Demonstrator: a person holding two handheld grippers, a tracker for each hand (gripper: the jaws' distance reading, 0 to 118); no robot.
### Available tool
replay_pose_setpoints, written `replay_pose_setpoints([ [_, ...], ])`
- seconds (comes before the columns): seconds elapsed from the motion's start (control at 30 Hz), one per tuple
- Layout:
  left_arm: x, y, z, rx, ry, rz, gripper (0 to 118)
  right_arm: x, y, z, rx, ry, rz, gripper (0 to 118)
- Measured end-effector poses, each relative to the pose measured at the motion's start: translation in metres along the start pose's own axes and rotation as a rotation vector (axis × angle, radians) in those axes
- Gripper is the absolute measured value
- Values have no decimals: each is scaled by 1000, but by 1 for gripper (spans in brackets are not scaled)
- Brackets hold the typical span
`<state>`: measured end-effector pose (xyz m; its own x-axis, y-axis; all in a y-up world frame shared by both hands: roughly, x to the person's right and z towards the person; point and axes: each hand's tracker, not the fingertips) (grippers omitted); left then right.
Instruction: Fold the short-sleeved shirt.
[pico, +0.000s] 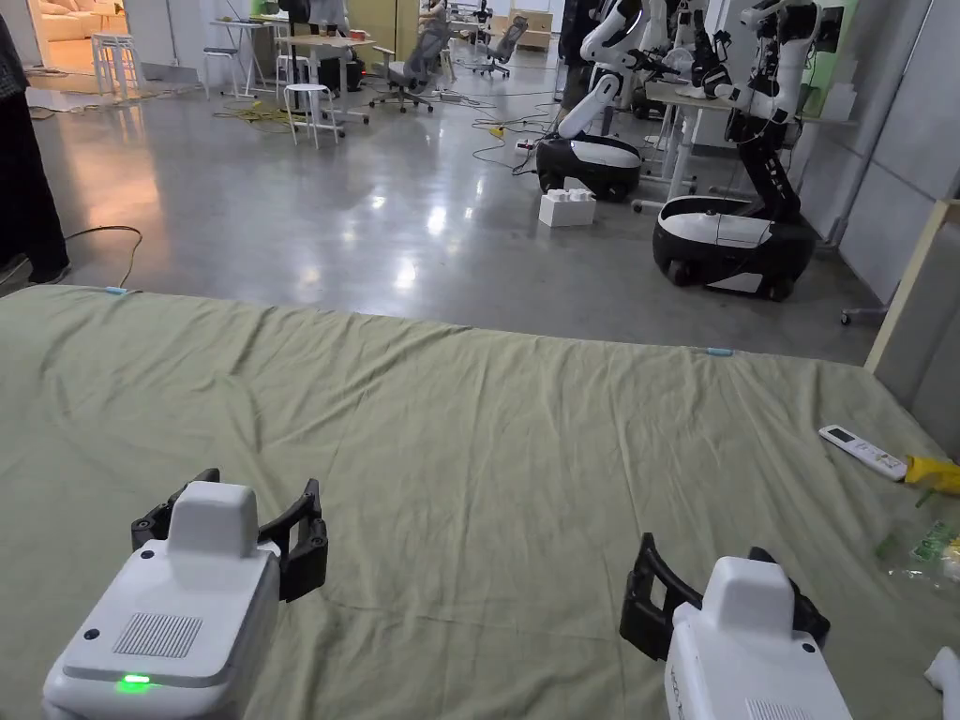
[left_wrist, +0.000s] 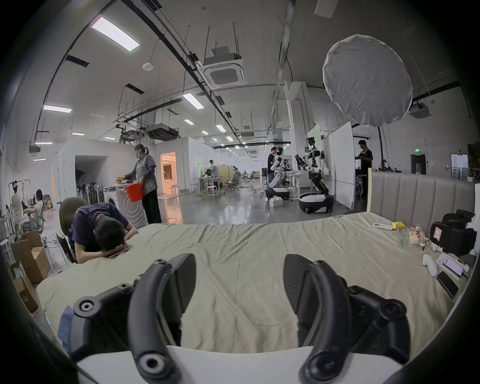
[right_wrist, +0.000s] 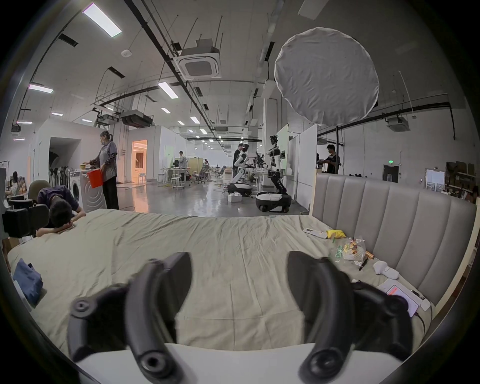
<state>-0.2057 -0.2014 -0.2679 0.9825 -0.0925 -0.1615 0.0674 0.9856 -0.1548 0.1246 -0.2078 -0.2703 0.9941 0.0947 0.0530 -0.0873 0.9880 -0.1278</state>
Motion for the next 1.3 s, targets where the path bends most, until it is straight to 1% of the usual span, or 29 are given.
replay_pose_setpoints([
  [0.03,-2,-2,-1,-12,-2,-1,82,0,0,0,4,-2,6,98],
  [0.1,-6,-5,-1,-24,-6,12,93,3,-4,1,-2,9,-16,103],
  [0.17,-11,-9,0,-28,-7,42,96,3,-5,1,-3,17,-16,106],
  [0.23,-16,-11,1,-40,-7,80,98,2,-6,1,-8,24,-12,111],
  [0.3,-19,-14,1,-55,-10,106,103,2,-7,1,-9,25,-20,115],
  [0.4,-20,-17,1,-66,-10,112,104,0,-6,2,-10,33,-52,116],
  [0.47,-18,-18,1,-67,-2,102,104,-3,-4,1,-10,22,-47,116],
  [0.53,-14,-19,0,-71,22,65,104,-9,-1,-2,-5,-4,-8,116],
  [0.63,-12,-17,-2,-76,32,59,104,-13,3,-5,8,-9,26,116],
  [0.73,-13,-14,-3,-77,16,100,104,-12,6,-6,5,41,-20,116],
  [0.77,-13,-14,-3,-74,11,112,104,-11,5,-6,-11,61,-59,116],
  [0.8,-13,-13,-2,-72,15,117,104,-10,7,-6,2,67,-55,116],
  [0.83,-12,-12,-1,-61,27,125,104,-10,8,-6,2,77,-68,116],
  [1.0,-11,-8,-2,-58,-19,145,104,-10,14,-7,-14,72,-129,116],
  [1.13,-10,-6,0,-42,-35,148,105,-10,17,-11,-64,66,-189,116],
  [1.23,-9,-5,1,-32,-46,141,112,-9,19,-15,-87,61,-201,116],
  [1.3,-10,-3,2,-20,-47,139,112,-7,20,-17,-117,69,-220,116],
])
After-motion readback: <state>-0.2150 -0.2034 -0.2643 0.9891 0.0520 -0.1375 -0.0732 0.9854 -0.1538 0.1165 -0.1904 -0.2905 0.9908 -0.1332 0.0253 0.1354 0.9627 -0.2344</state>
